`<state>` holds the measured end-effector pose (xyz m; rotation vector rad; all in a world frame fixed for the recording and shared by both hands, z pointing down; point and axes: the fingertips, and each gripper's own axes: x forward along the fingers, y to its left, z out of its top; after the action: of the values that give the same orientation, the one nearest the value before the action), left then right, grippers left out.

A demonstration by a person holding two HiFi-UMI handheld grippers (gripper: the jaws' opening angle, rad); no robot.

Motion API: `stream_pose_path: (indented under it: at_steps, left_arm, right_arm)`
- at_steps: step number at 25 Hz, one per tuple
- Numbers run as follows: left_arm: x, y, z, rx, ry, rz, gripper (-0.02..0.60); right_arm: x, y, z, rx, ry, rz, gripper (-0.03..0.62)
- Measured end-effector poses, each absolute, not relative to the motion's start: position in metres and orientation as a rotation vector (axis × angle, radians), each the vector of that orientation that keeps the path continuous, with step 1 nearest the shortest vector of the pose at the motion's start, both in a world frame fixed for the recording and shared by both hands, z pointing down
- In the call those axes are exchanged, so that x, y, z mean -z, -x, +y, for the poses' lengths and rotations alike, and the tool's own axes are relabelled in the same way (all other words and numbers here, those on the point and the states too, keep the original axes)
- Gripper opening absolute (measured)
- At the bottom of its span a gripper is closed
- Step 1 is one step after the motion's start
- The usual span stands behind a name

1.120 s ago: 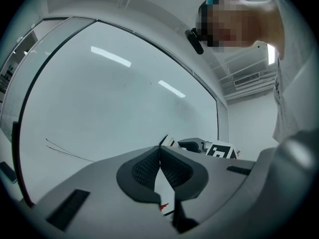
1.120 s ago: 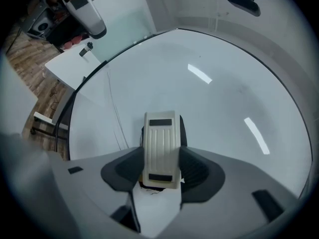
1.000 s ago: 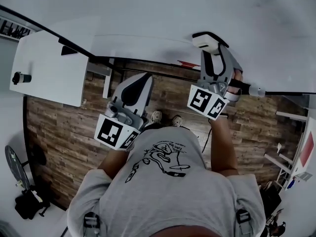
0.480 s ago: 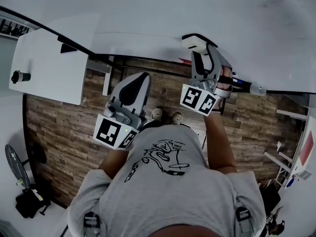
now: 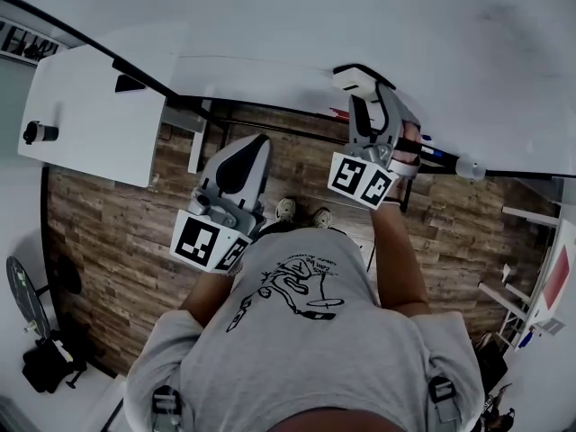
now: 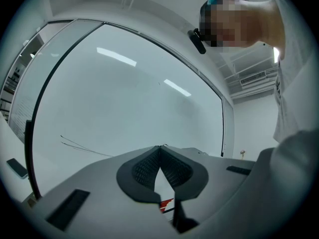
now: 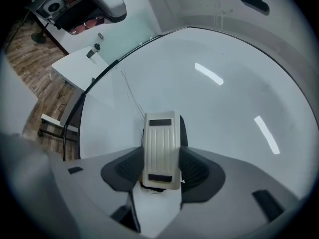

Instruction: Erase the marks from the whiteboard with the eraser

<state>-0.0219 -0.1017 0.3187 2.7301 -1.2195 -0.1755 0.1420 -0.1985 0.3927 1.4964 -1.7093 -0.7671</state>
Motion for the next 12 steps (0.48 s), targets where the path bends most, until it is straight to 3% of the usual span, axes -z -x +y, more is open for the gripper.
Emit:
stream_pose_path:
  at_steps: [12]
  left_arm:
    - [-0.312, 0.034, -0.094, 0.183, -2.735, -1.257, 0.021]
  right_arm:
    - [-0.432, -0.112, -0.207, 0.730, -1.412, -1.744, 0.227]
